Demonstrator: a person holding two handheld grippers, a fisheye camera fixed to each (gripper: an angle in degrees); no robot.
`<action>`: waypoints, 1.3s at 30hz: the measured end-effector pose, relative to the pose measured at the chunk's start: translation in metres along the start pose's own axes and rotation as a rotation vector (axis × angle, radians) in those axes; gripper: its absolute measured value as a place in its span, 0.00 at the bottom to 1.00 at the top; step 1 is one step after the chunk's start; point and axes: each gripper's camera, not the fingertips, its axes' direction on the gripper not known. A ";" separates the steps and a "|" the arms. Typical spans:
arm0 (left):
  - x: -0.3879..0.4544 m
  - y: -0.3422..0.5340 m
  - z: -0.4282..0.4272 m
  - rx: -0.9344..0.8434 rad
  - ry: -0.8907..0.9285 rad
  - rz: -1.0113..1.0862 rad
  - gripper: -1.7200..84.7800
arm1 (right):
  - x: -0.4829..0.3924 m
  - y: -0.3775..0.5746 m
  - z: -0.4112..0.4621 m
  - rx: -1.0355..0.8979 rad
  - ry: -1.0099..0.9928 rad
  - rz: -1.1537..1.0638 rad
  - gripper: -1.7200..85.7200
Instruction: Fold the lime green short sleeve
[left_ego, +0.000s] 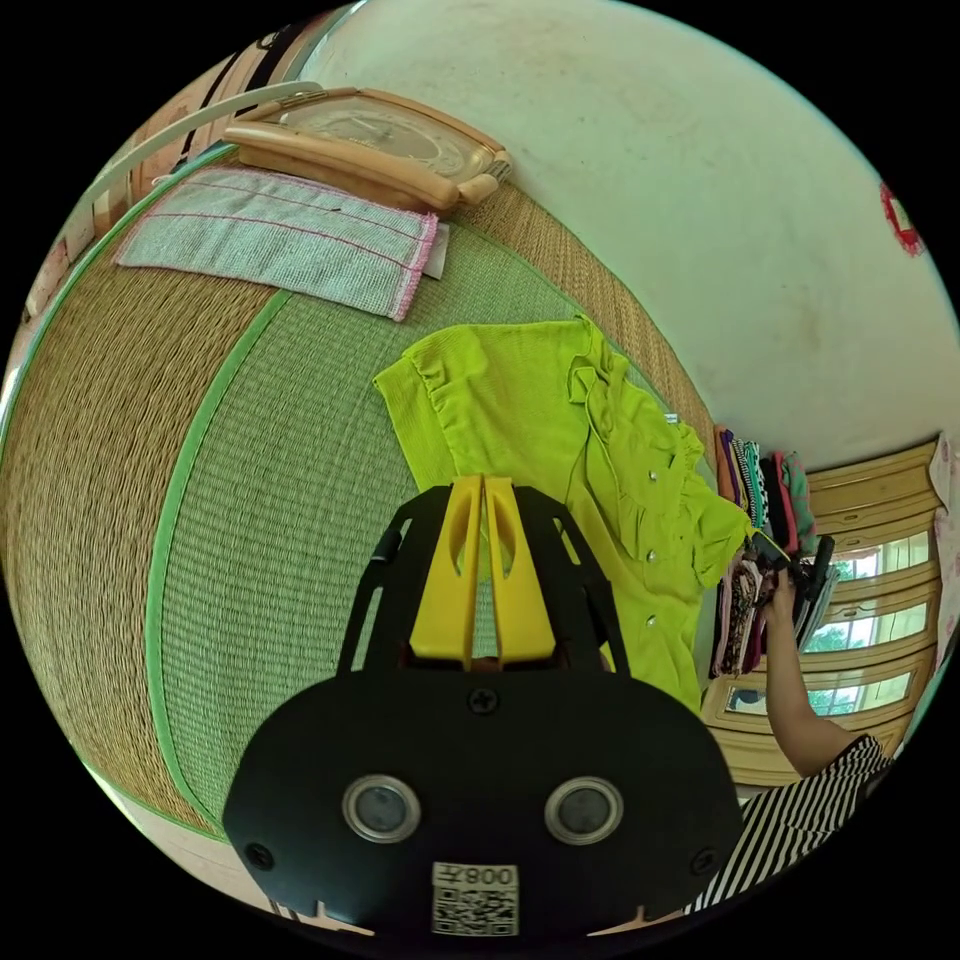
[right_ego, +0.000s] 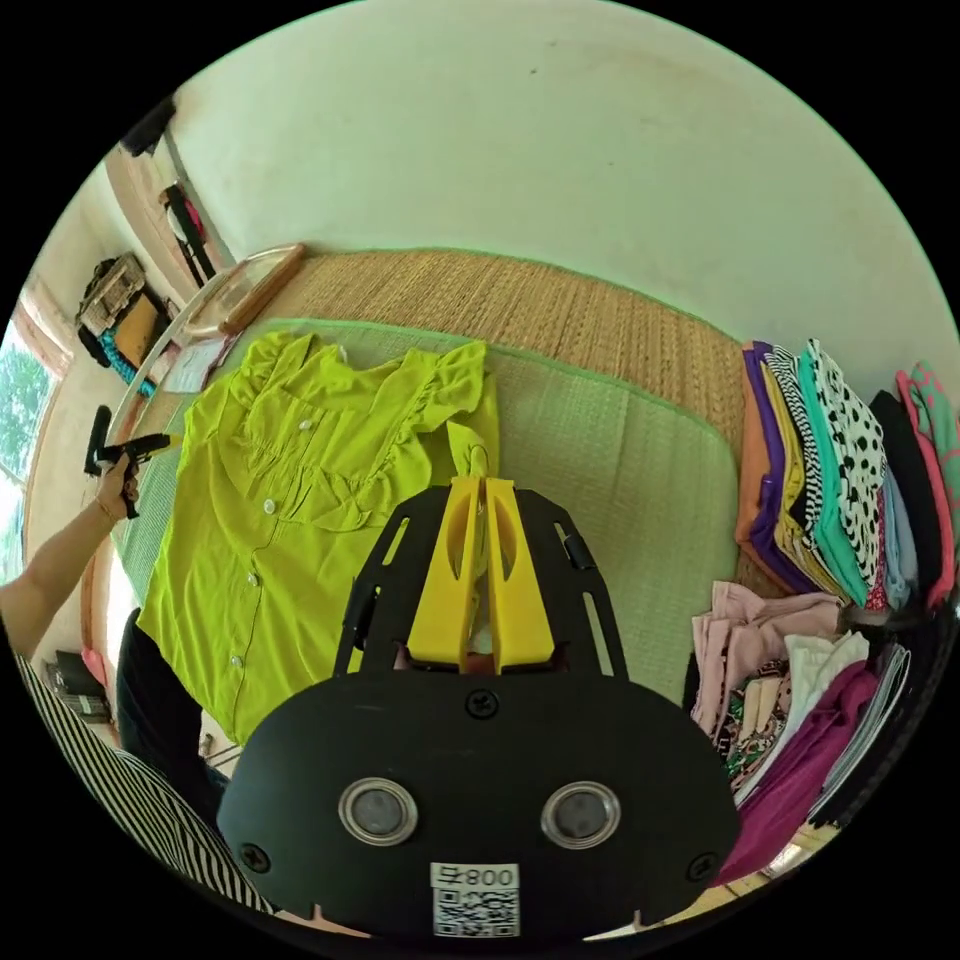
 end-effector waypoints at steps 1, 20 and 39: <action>-0.004 0.002 -0.007 0.004 0.006 -0.002 0.02 | 0.036 -0.011 -0.012 0.000 0.010 0.081 0.02; -0.069 0.204 -0.105 -0.199 0.199 -0.046 0.12 | 0.052 0.190 -0.046 -0.250 -0.324 0.302 0.12; -0.057 0.288 -0.119 -0.314 0.136 0.096 0.03 | 0.062 0.273 -0.082 -0.343 -0.338 0.419 0.03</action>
